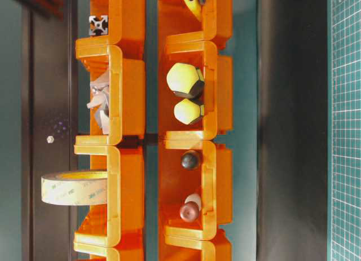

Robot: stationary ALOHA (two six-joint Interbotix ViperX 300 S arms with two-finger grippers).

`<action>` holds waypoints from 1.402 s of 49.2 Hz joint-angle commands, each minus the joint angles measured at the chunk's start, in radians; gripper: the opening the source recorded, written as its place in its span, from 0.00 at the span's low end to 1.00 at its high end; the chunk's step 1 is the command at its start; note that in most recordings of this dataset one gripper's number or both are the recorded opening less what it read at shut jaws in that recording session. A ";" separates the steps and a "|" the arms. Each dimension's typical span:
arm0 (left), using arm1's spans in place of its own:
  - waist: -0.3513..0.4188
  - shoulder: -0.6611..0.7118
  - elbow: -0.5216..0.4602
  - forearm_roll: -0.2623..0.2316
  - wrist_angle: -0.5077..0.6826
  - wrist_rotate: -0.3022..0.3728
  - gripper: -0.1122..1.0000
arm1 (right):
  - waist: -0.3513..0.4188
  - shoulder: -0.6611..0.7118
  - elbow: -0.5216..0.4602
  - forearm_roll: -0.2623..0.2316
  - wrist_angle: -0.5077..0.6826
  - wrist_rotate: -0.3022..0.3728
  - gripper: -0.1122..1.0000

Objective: Pick frame from container rack with right arm.
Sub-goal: 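Close the right gripper on the black aluminium extrusion profile, then pull the extrusion out of the rack onto the mat with right gripper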

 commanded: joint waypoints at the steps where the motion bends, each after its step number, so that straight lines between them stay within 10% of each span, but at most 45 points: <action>1: 0.003 -0.003 -0.031 0.003 -0.005 -0.003 0.10 | 0.041 0.020 -0.092 0.003 -0.018 -0.018 0.34; 9: 0.003 -0.012 -0.032 0.003 -0.005 -0.003 0.10 | 0.100 0.086 -0.146 0.057 -0.031 -0.020 0.33; 22: 0.006 -0.028 -0.035 0.003 -0.003 -0.003 0.10 | 0.155 0.170 -0.112 0.308 -0.169 -0.018 0.34; 39: 0.008 -0.041 -0.040 0.003 0.005 -0.005 0.10 | 0.146 0.183 0.035 0.419 -0.403 -0.011 0.34; 69: 0.008 -0.049 -0.041 0.003 0.006 -0.011 0.10 | -0.173 0.190 0.091 0.367 -0.626 -0.034 0.33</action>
